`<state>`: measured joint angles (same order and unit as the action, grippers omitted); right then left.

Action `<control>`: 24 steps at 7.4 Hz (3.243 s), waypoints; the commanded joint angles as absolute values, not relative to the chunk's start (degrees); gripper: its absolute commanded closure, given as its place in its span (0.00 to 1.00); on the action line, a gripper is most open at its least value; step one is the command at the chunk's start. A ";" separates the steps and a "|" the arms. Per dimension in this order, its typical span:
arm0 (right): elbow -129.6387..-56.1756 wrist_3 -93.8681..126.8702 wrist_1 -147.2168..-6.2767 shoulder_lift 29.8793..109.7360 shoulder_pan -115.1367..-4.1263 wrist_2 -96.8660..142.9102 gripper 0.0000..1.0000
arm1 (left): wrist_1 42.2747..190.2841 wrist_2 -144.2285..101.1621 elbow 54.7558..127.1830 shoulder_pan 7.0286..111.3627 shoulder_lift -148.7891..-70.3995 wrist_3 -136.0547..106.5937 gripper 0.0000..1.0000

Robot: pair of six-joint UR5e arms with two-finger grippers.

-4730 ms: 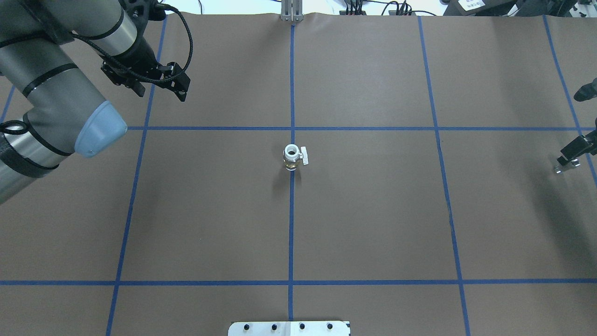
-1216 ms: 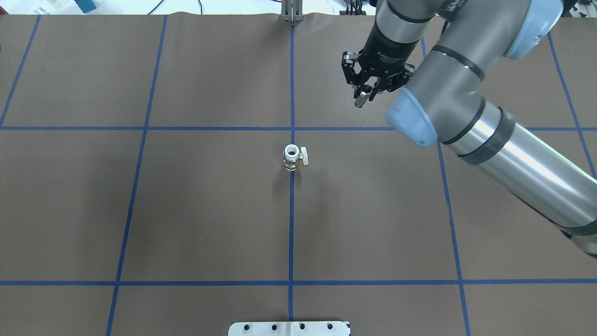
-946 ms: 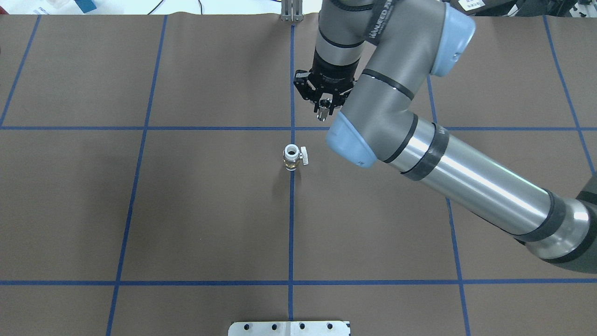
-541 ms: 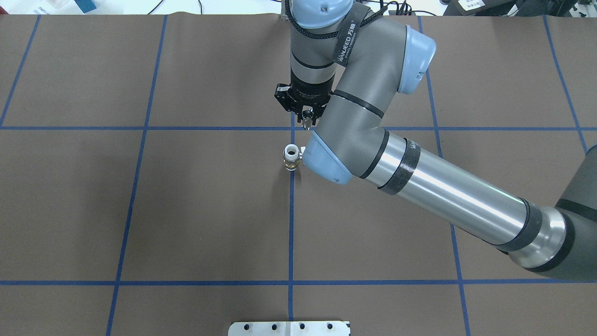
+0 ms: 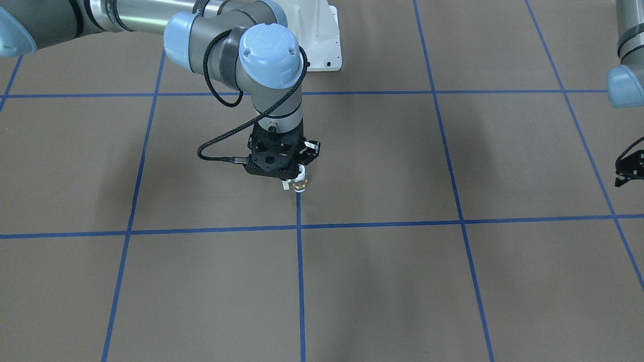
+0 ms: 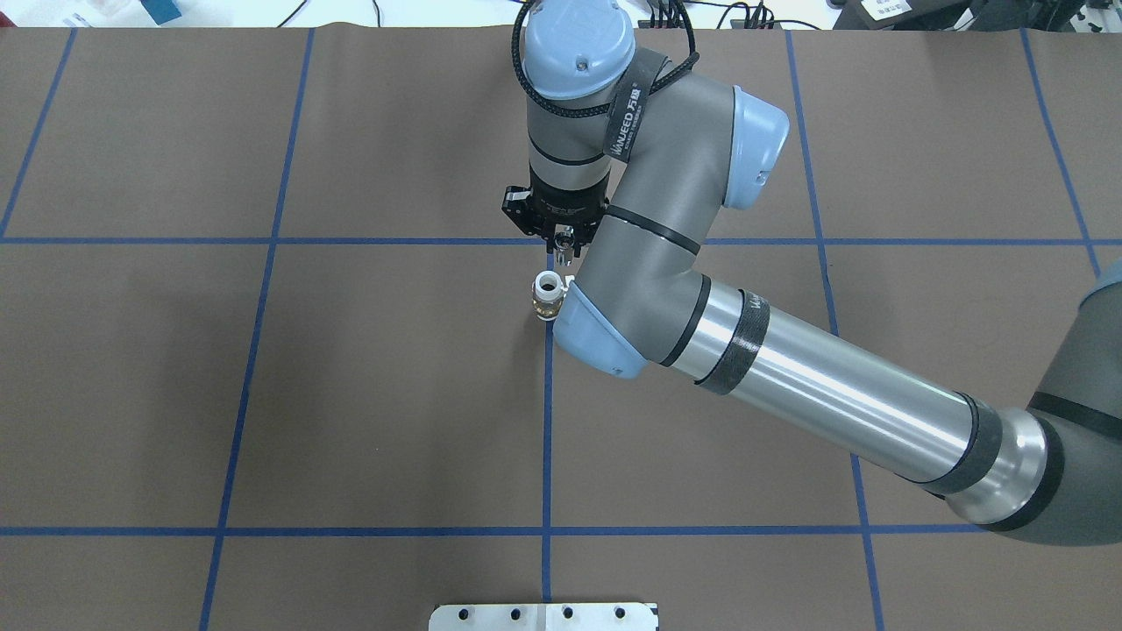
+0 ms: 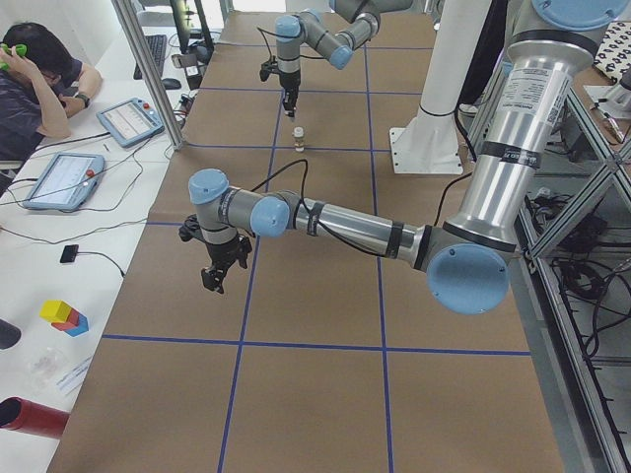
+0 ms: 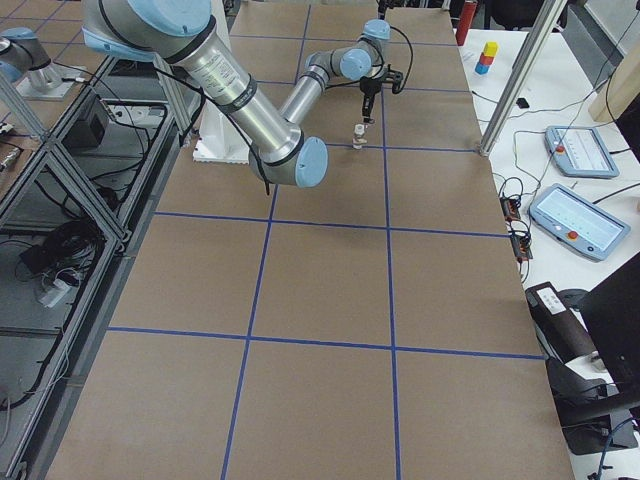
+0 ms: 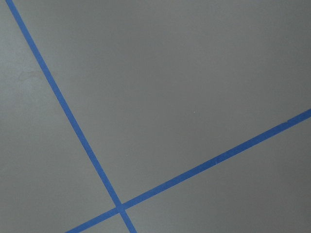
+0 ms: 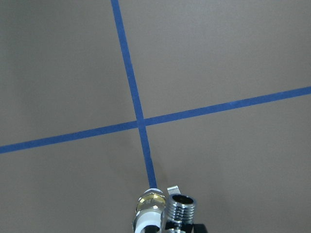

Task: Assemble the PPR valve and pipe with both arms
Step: 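Lower the fitting onto the valve top and twist it in with the right gripper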

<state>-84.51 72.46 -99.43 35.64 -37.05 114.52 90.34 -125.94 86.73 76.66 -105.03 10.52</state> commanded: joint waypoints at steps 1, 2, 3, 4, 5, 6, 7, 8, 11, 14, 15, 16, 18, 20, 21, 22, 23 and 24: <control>-84.20 72.51 -99.23 35.68 -36.21 114.35 1.00 | 90.35 -125.95 86.57 76.64 -104.85 10.63 0.00; -84.11 72.25 -99.14 35.68 -36.04 114.35 1.00 | 90.35 -125.86 86.57 76.64 -104.85 10.55 0.00; -83.50 72.16 -97.84 35.68 -35.95 114.35 1.00 | 90.35 -125.95 86.57 76.64 -104.85 10.63 0.00; -82.28 72.59 -95.73 35.51 -35.86 114.35 1.00 | 90.26 -125.95 86.57 76.64 -104.85 10.63 0.00; -82.18 72.60 -95.45 35.51 -35.86 114.35 1.00 | 90.35 -125.86 86.57 76.64 -104.85 10.55 0.00; -82.18 72.60 -95.45 35.51 -35.77 114.35 1.00 | 90.35 -125.95 86.57 76.64 -104.85 10.55 0.00; -82.26 72.60 -95.45 35.51 -35.77 114.43 1.00 | 90.26 -125.86 86.49 76.64 -104.85 10.55 0.00; -82.44 72.60 -95.54 35.51 -35.77 114.61 1.00 | 90.35 -125.86 86.40 76.64 -104.85 10.55 0.00; -82.97 72.60 -95.62 35.51 -35.77 114.96 1.00 | 90.35 -125.86 86.40 76.64 -104.94 10.46 0.00; -82.79 72.69 -95.62 35.68 -35.77 114.96 1.00 | 90.35 -125.86 86.40 76.64 -104.94 10.46 0.00; -82.79 72.69 -95.62 35.68 -35.77 114.96 1.00 | 90.35 -125.86 86.40 76.64 -104.94 10.46 0.00; -82.71 72.60 -95.62 35.77 -35.77 114.96 1.00 | 90.26 -125.86 86.40 76.55 -104.94 10.46 0.00; -82.71 72.60 -95.54 35.77 -35.77 114.96 1.00 | 90.35 -125.86 86.40 76.55 -104.94 10.37 0.00; -82.79 72.68 -95.62 35.60 -35.77 114.96 1.00 | 90.35 -125.86 86.40 76.55 -104.94 10.37 0.00; -82.79 72.69 -95.62 35.68 -35.60 114.96 1.00 | 90.26 -125.86 86.40 76.55 -104.94 10.37 0.00; -82.79 72.69 -95.62 35.68 -35.51 114.96 1.00 | 90.35 -125.86 86.40 76.55 -104.94 10.37 0.00; -82.79 72.69 -95.62 35.68 -35.33 114.96 1.00 | 90.26 -125.86 86.40 76.55 -104.94 10.28 0.00; -82.79 72.69 -95.62 35.77 -35.25 114.96 1.00 | 90.35 -125.86 86.40 76.55 -104.94 10.28 0.00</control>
